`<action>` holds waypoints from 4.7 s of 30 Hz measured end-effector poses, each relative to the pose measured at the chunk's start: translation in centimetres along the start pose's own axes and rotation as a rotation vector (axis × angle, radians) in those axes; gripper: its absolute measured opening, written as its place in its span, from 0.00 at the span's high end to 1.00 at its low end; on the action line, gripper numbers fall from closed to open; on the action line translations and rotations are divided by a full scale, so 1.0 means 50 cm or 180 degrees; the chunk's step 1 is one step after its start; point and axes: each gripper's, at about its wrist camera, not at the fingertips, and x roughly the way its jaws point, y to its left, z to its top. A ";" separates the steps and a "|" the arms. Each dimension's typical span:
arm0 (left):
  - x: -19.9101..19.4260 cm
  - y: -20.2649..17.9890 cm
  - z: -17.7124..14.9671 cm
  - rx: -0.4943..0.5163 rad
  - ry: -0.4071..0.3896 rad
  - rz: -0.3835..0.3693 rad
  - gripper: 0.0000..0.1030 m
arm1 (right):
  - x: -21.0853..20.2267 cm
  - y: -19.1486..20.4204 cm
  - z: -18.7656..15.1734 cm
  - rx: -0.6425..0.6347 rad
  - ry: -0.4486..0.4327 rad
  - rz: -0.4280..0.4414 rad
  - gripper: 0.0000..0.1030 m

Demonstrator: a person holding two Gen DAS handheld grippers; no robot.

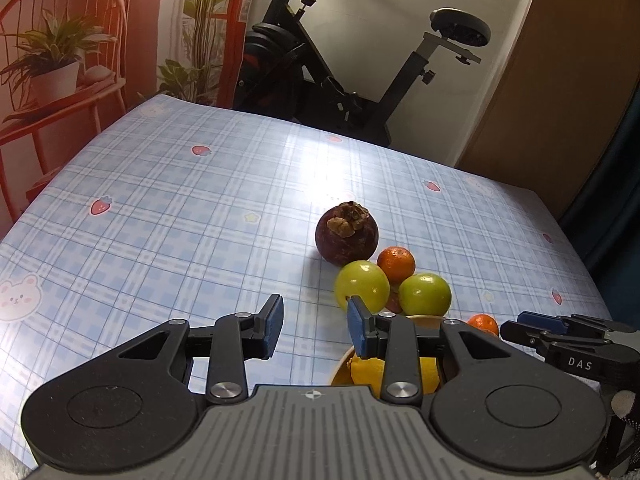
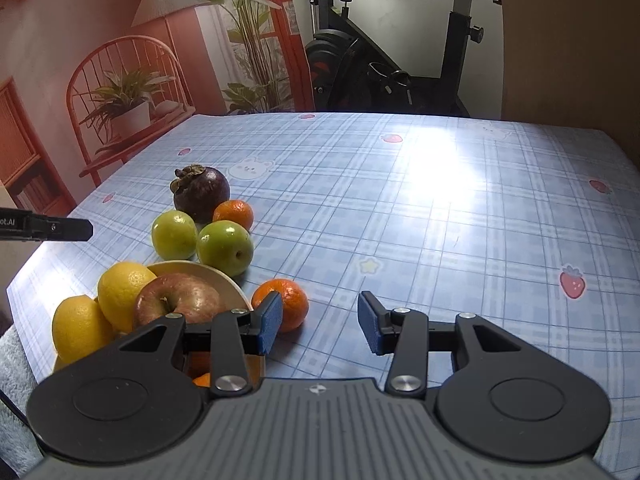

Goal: Organize fruits
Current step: 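Move the open right tool toward another tangerine on the table, then close the right tool on the tangerine while the left tool moves toward another tangerine, then grasp the tangerine beside the mangosteen with the left tool and lift it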

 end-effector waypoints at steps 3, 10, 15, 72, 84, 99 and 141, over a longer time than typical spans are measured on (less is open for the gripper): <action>0.000 -0.007 -0.002 0.0052 -0.0011 -0.0005 0.64 | 0.015 0.000 0.005 0.0066 0.0004 0.0081 0.56; 0.002 -0.004 -0.006 0.0085 0.0014 -0.0008 0.64 | 0.019 0.001 0.016 0.0057 -0.0009 0.0154 0.56; 0.005 -0.008 -0.004 0.0112 0.0020 -0.0019 0.64 | 0.031 0.005 0.021 0.0096 0.0043 0.0258 0.56; 0.030 -0.013 0.016 0.0123 0.0049 -0.0307 0.64 | 0.014 -0.027 -0.017 -0.0026 -0.0418 -0.0207 0.59; 0.073 -0.089 0.081 0.0542 0.0072 -0.0533 0.64 | 0.016 -0.018 -0.041 -0.0091 -0.0532 -0.0218 0.57; 0.193 -0.105 0.121 0.0198 0.0740 -0.0542 0.64 | 0.023 -0.002 -0.051 -0.0256 -0.0543 -0.0362 0.62; 0.278 -0.157 0.135 0.0039 0.0999 0.0050 0.52 | 0.010 -0.018 -0.054 -0.0109 -0.0615 -0.0200 0.62</action>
